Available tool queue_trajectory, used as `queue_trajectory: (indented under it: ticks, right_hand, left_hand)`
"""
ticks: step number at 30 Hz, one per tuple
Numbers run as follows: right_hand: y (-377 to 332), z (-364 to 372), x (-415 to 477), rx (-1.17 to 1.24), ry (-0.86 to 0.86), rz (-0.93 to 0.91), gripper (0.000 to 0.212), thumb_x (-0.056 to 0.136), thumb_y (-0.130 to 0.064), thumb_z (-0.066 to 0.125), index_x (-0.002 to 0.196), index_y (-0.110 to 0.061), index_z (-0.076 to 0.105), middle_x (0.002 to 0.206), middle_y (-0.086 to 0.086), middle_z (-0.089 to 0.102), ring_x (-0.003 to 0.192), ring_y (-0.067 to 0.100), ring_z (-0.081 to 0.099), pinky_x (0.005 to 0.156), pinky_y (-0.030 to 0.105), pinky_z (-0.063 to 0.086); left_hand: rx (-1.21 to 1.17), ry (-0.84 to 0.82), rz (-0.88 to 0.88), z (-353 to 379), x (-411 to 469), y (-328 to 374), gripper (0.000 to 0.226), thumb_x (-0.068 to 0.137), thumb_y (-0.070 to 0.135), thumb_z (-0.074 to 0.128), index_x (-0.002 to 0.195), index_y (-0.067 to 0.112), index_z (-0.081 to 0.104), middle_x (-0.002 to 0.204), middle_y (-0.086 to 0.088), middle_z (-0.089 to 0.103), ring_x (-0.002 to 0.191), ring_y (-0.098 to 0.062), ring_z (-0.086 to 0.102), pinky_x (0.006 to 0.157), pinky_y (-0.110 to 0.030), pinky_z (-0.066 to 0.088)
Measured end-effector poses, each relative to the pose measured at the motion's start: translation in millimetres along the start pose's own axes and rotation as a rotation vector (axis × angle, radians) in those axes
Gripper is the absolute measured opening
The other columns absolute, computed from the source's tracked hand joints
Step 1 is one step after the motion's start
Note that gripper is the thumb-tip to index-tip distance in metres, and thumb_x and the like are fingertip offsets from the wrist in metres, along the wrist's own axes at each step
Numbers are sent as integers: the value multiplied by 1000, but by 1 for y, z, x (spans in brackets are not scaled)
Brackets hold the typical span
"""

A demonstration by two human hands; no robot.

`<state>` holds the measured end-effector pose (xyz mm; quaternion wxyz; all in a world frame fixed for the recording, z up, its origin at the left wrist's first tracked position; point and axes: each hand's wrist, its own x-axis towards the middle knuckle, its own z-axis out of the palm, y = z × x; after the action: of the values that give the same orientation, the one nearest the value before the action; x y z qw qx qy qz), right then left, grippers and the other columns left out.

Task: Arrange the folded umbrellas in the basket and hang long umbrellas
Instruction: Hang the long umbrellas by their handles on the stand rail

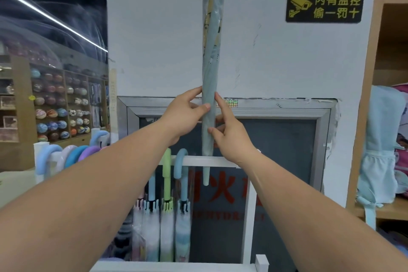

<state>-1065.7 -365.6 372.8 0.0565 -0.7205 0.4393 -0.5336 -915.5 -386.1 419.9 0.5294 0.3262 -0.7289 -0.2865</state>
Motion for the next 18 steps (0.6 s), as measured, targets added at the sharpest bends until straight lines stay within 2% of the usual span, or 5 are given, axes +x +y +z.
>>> queue_trajectory:
  ticks: [4,7,10,14,18]
  right_hand:
    - [4,3,-7,-55,-56,23,89,97,-11,60,150,-60,8,98,-13,57,72,13,60,80,37,59]
    - [7,5,-15,-98,-94,54,94,96,-13,61,150,-60,0,95,-4,60,78,14,63,78,32,56]
    - [11,5,-17,-117,-111,66,97,94,-17,63,150,-60,-3,94,-1,63,78,13,64,75,29,55]
    - [13,4,-10,-61,-112,61,87,94,-28,65,153,-54,7,94,-8,65,84,9,65,81,29,54]
    - [8,3,4,40,-32,10,71,99,-32,58,155,-47,17,105,-12,66,91,8,67,84,24,52]
  left_hand:
    - [-59,52,70,0,3,1,52,99,18,61,143,42,46,109,-3,72,98,-18,73,92,-45,59]
    - [-138,138,99,-4,4,3,68,100,14,60,148,54,33,108,-3,72,98,-19,73,81,-46,62]
    - [-168,140,106,-9,2,4,74,100,11,59,148,58,28,108,-11,71,101,-24,72,76,-48,63]
    - [-142,101,80,-6,-3,0,76,101,9,56,150,58,26,111,-15,69,99,-25,73,72,-47,64]
    - [-96,3,66,3,-11,-16,82,101,7,57,150,61,18,109,-8,74,96,-21,75,76,-47,63]
